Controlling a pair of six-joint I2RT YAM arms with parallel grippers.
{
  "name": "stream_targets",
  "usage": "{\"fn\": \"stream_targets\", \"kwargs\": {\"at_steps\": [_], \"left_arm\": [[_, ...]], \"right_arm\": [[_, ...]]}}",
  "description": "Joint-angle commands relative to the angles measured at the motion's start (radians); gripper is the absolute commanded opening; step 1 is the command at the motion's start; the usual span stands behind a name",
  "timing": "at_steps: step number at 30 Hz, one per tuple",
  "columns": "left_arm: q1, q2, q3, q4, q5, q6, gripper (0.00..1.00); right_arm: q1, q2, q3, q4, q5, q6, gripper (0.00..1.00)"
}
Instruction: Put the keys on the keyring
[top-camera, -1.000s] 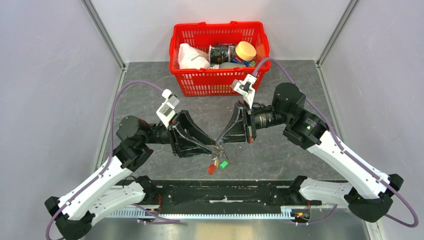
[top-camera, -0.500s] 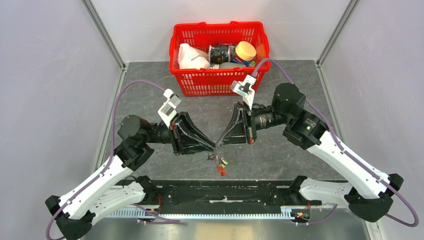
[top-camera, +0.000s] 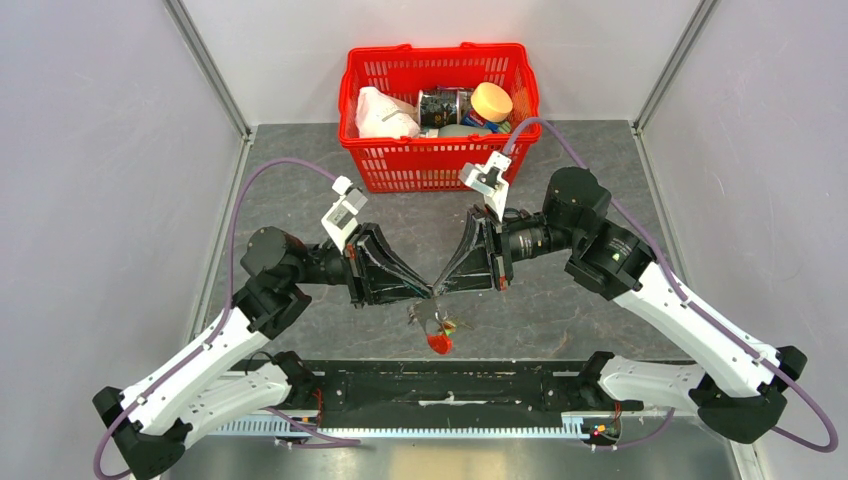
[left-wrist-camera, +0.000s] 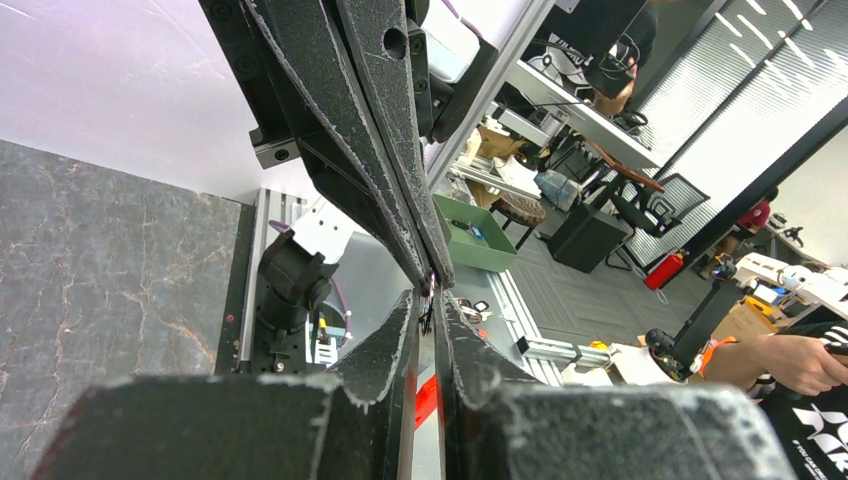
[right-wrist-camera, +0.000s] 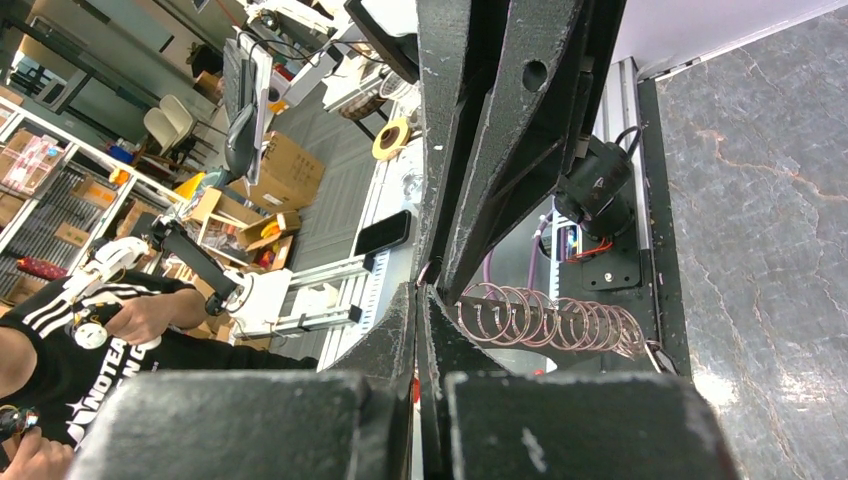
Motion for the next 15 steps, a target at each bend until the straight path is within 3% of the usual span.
{"fn": "stream_targets", "kwargs": {"at_steps": [1,4,11,15], "left_arm": [[-0.004,0.003,0.012,0.031,-0.011,-0.023,0.14],[-0.004,0.001,0.012,0.029,-0.015,-0.023,0.02],[-0.004,-0.016,-0.006,0.069,-0.009,-0.026,0.02],[-0.003,-0.028,-0.02,0.1,-0.002,-0.033,0.02]], "right_arm": [[0.012,-0.001,0.025,0.072,-0.026,-0.001,0.0],[0.013,0.0,0.023,0.069,-0.025,-0.006,0.0],[0.013,-0.005,0.022,0.045,-0.014,-0.021,0.0],[0.013,-0.019,0.023,0.025,-0.002,-0.03,0.16]]}}
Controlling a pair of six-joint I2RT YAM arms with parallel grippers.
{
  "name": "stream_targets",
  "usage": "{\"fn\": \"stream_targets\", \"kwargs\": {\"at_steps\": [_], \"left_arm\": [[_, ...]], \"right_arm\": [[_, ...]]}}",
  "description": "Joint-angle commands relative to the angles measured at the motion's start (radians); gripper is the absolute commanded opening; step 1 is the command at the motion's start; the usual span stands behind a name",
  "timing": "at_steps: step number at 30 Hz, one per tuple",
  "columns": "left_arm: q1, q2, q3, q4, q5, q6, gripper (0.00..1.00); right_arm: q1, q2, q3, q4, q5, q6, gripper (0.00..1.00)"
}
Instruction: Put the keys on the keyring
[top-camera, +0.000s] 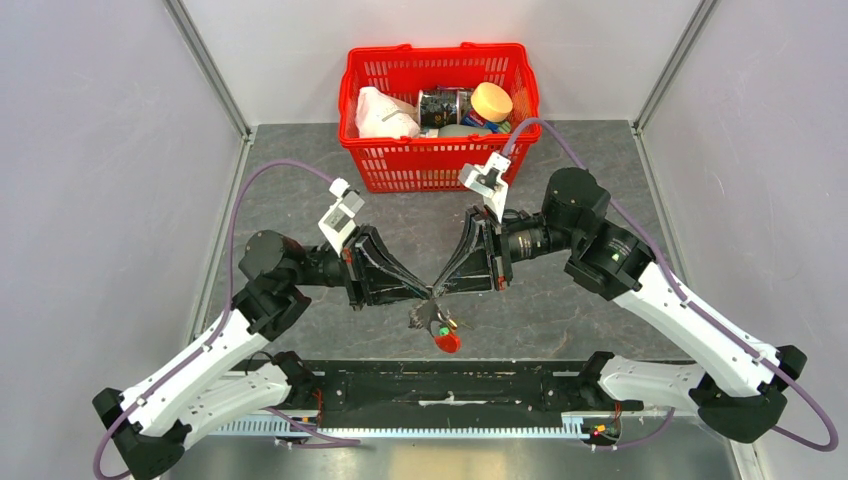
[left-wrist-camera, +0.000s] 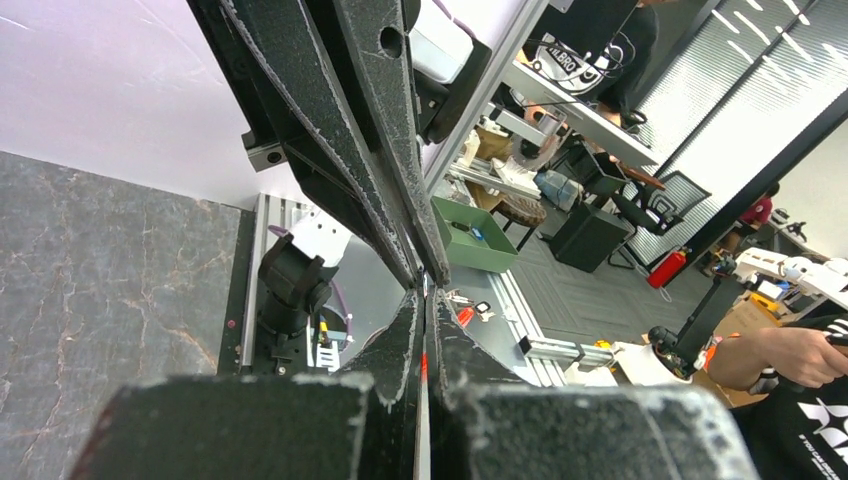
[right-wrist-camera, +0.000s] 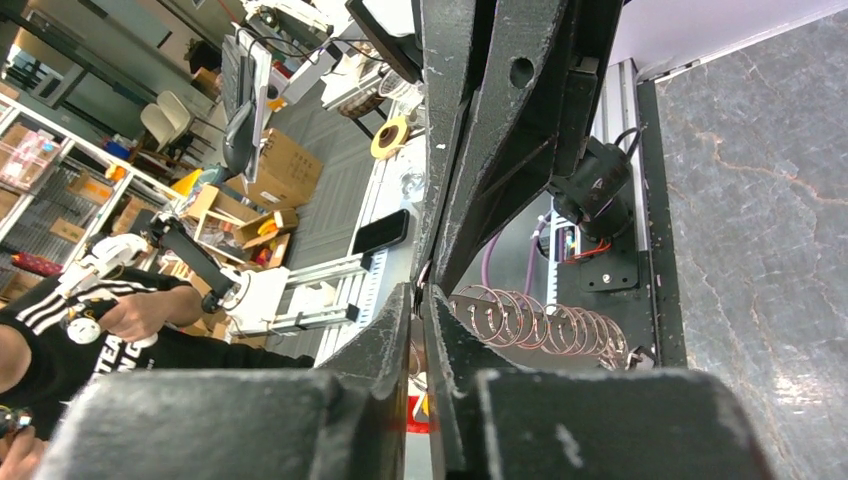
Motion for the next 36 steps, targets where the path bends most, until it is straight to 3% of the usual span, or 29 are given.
{"fn": "stream_targets", "kwargs": {"at_steps": [1,5,19,29,36], "left_arm": [[-0.006,-0.018,-0.01,0.076,0.0,-0.03,0.02],[-0.01,-0.022,-0.014,0.087,0.009,-0.03,0.02],[-0.017,-0.043,-0.015,0.104,0.046,-0.022,0.02],[-0.017,-0.104,-0.031,0.051,0.046,0.031,0.02],[-0.017,-0.121,-0.045,0.034,0.054,0.053,0.02]], "right_arm": [[0.008,-0.025,0.026,0.012,0.004,-0.025,0.21],[0.009,-0.039,0.038,-0.029,0.024,-0.044,0.33],[0.008,-0.076,0.058,-0.213,0.141,-0.157,0.5],[0.008,-0.1,-0.036,-0.401,0.417,-0.217,0.52],[0.008,-0.084,-0.189,-0.409,0.601,-0.182,0.52]]}}
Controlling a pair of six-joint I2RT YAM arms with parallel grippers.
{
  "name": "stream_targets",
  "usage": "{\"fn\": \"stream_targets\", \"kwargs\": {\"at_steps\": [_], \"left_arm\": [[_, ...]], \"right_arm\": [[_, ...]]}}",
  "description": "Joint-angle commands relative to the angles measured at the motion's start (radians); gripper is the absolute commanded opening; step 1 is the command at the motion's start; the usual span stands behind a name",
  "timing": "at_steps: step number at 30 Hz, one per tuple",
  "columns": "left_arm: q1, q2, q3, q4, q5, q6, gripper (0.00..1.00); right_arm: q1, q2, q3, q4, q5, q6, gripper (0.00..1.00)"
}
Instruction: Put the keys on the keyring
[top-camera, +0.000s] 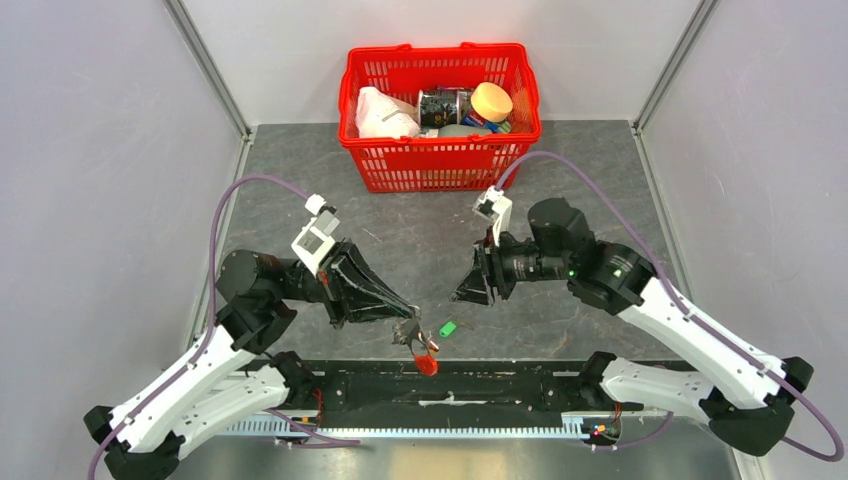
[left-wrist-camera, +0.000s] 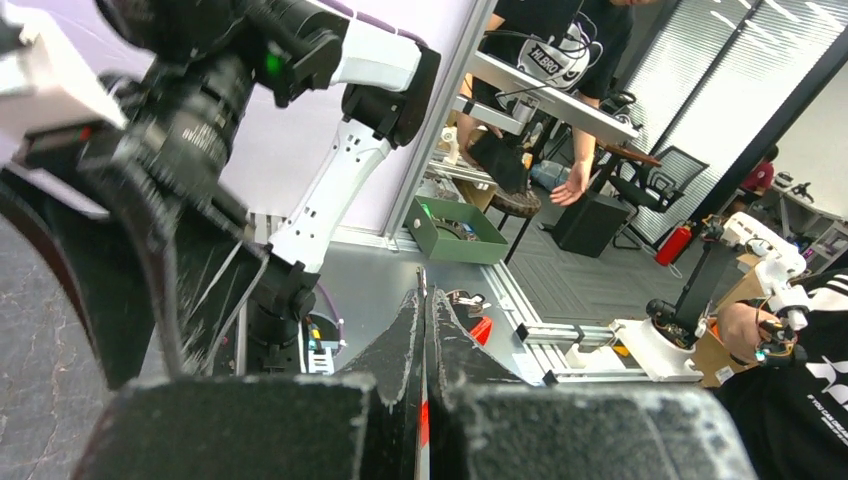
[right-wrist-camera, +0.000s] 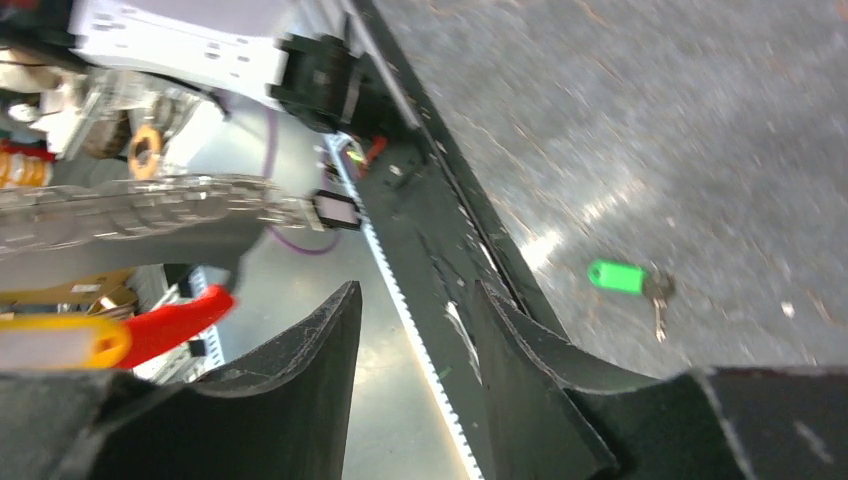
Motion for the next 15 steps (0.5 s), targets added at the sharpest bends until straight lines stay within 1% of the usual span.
{"fn": "stream_targets", "kwargs": {"at_steps": [1,9,11,15], "left_arm": [[-0.005,-0.016,-0.012,0.015,0.018,0.044,0.02],[-0.006,-0.024,-0.027,0.014,0.015,0.057,0.02],[-0.006,-0.027,-0.034,0.015,0.011,0.061,0.02],[-0.006,-0.028,-0.037,0.018,0.012,0.062,0.02]], "right_arm": [[0.004,0.022,-0.085,-0.026,0.16,0.016,0.52],[0.003,0.103,-0.198,0.005,0.274,0.056,0.5],[0.003,0.139,-0.23,0.033,0.298,0.075,0.49],[0.003,0.24,-0.277,0.117,0.289,0.095,0.47]]}}
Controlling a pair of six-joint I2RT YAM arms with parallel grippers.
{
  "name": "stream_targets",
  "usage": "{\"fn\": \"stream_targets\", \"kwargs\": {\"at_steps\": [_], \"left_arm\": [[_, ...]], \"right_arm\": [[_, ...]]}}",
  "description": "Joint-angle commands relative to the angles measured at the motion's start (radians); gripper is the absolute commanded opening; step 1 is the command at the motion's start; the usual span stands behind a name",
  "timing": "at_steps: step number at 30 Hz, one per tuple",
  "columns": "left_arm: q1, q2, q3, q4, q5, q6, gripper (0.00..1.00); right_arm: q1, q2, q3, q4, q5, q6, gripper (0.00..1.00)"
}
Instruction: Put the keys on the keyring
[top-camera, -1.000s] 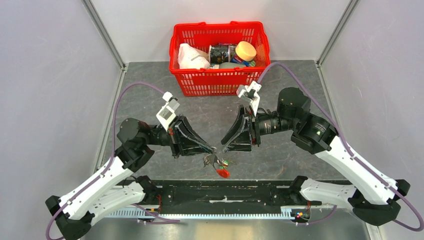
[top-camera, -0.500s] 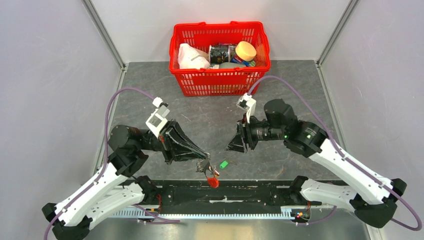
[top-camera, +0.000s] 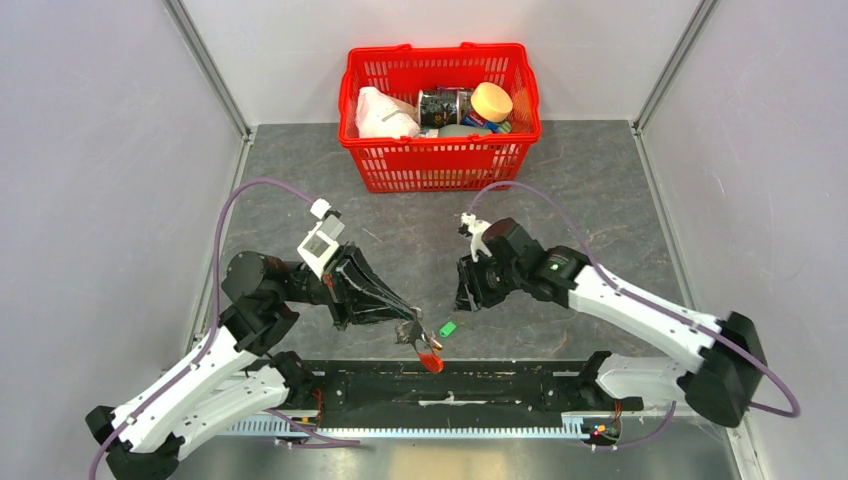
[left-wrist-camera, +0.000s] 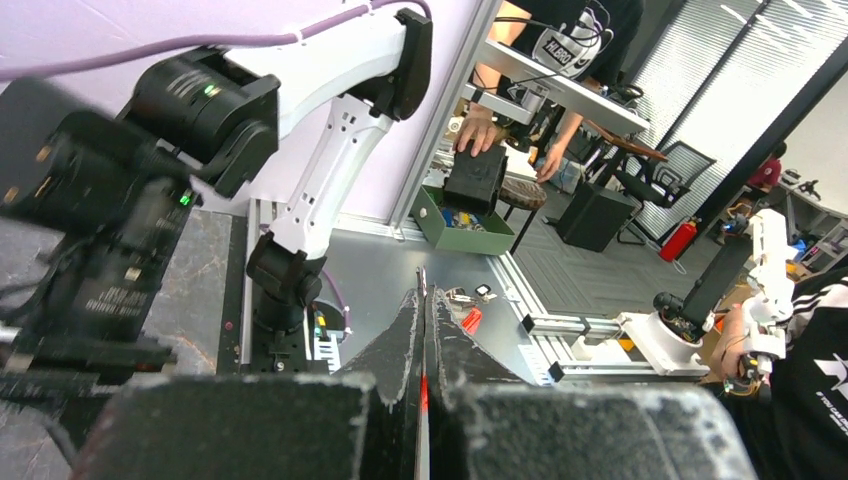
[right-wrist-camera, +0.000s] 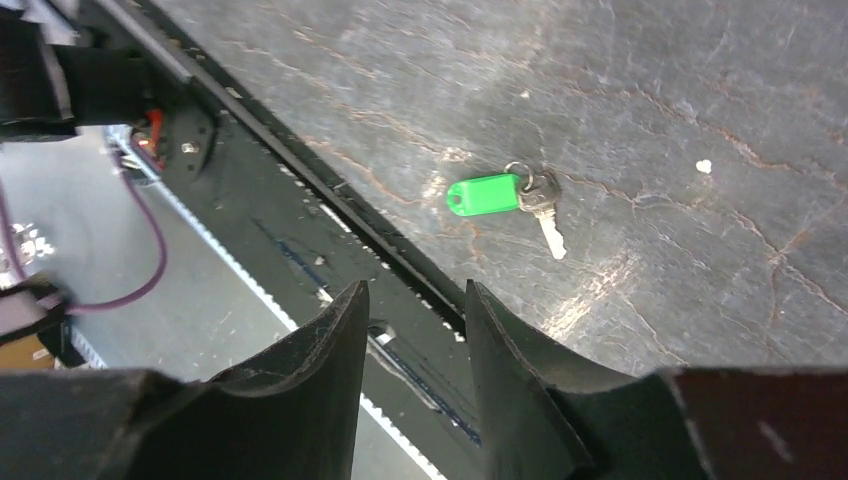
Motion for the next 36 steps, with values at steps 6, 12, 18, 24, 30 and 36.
{"fn": "stream_targets", "kwargs": {"at_steps": [6,12,18,24,30,36], "left_arm": [[-0.006,-0.026,0.005,0.013,0.012,0.038,0.02],[-0.006,-0.021,-0.001,0.014,0.012,0.043,0.02],[-0.006,-0.022,-0.005,0.015,0.01,0.043,0.02],[-0.006,-0.021,-0.008,0.018,0.013,0.041,0.02],[-0.006,-0.023,-0.013,0.019,0.01,0.043,0.02],[-0.006,-0.023,-0.019,0.018,0.011,0.046,0.02]], "right_arm": [[0.003,0.221,-0.039,0.177,0.053,0.028,0.49],[0.003,0.316,-0.04,0.226,0.042,0.022,0.49],[0.003,0.394,-0.035,0.256,0.036,0.011,0.49],[0.003,0.449,-0.028,0.261,0.055,-0.006,0.49],[0.003,0.47,-0.033,0.269,0.052,-0.014,0.48],[0.004,0.478,-0.043,0.277,0.042,-0.02,0.46]]}}
